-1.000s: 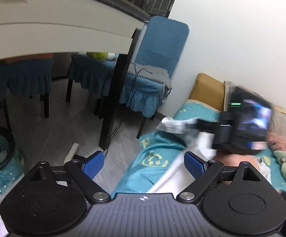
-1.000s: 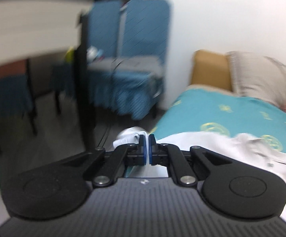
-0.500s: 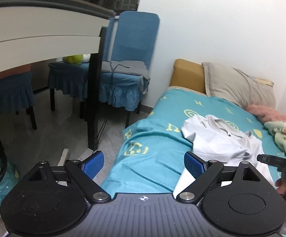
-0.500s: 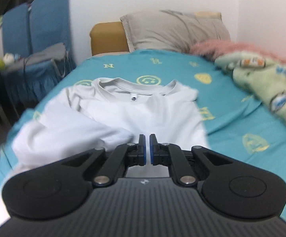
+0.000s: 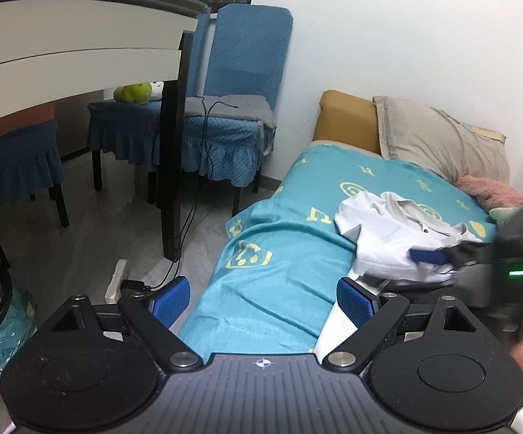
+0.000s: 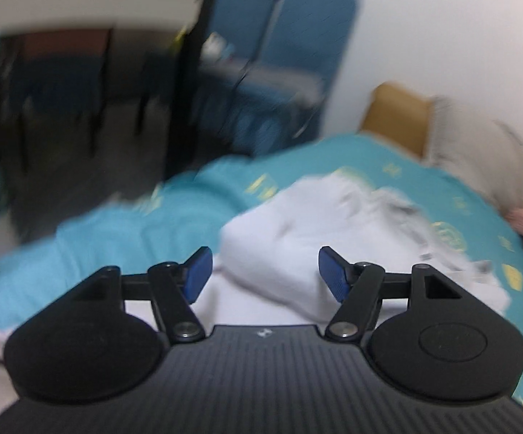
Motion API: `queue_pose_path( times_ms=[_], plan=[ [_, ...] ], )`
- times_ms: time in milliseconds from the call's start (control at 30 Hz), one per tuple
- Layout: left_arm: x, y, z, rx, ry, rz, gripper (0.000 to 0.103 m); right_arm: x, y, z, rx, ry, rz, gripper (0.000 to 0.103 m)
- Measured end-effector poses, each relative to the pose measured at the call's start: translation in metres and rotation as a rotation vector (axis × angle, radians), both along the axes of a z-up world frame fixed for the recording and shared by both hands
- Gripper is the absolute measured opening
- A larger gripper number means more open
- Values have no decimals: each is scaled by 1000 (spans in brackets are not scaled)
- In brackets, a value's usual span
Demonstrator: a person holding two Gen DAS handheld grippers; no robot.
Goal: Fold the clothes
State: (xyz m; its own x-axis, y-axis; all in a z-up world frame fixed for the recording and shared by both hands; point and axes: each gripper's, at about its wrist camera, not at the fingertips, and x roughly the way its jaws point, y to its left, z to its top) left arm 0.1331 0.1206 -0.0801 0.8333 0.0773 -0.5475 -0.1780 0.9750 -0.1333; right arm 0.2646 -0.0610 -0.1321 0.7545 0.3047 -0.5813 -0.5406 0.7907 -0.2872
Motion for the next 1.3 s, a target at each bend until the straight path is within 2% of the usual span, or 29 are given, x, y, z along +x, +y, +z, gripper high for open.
queue_pose_path(
  times_ms=[33, 100, 133, 167, 200, 333, 467, 633, 767, 900, 967, 1000, 1067, 1100, 1167, 1300],
  plan=[
    [1, 1, 0, -2, 3, 4, 90, 8, 5, -6, -46, 11, -11, 66],
    [1, 3, -2, -8, 8, 11, 90, 23, 3, -8, -46, 12, -57, 62],
    [1, 4, -2, -13, 14, 12, 90, 31, -1, -5, -22, 11, -84, 48],
    [2, 5, -2, -21, 18, 11, 90, 38, -5, 1, 13, 12, -110, 21],
    [2, 5, -2, -26, 19, 5, 90, 45, -11, 7, 49, 11, -137, 8],
    [2, 1, -2, -28, 11, -12, 90, 65, -52, 38, 270, -31, -256, 5],
    [6, -4, -9, -40, 32, -27, 90, 95, -107, 43, 439, -56, -491, 5],
    [10, -12, -16, -20, 45, -48, 90, 129, -160, 14, 538, -18, -769, 5],
    [12, -20, -21, 3, 53, -63, 90, 137, -168, -13, 523, 28, -815, 6],
    [12, -26, -25, 15, 58, -77, 90, 133, -168, -25, 541, 67, -805, 8],
    [12, -28, -25, 19, 59, -83, 90, 133, -168, -24, 535, 93, -805, 15],
    [12, -29, -25, 22, 53, -87, 90, 130, -167, -21, 532, 96, -801, 25],
    [11, -30, -23, 30, 43, -89, 90, 119, -165, -13, 531, 91, -792, 74],
    [10, -30, -23, 27, 40, -91, 90, 110, -164, -7, 531, 77, -788, 81],
    [10, -31, -22, 29, 35, -96, 90, 92, -163, 6, 531, 49, -782, 82],
    [9, -33, -21, 43, 35, -90, 90, 42, -160, 43, 527, 56, -760, 82]
  ],
)
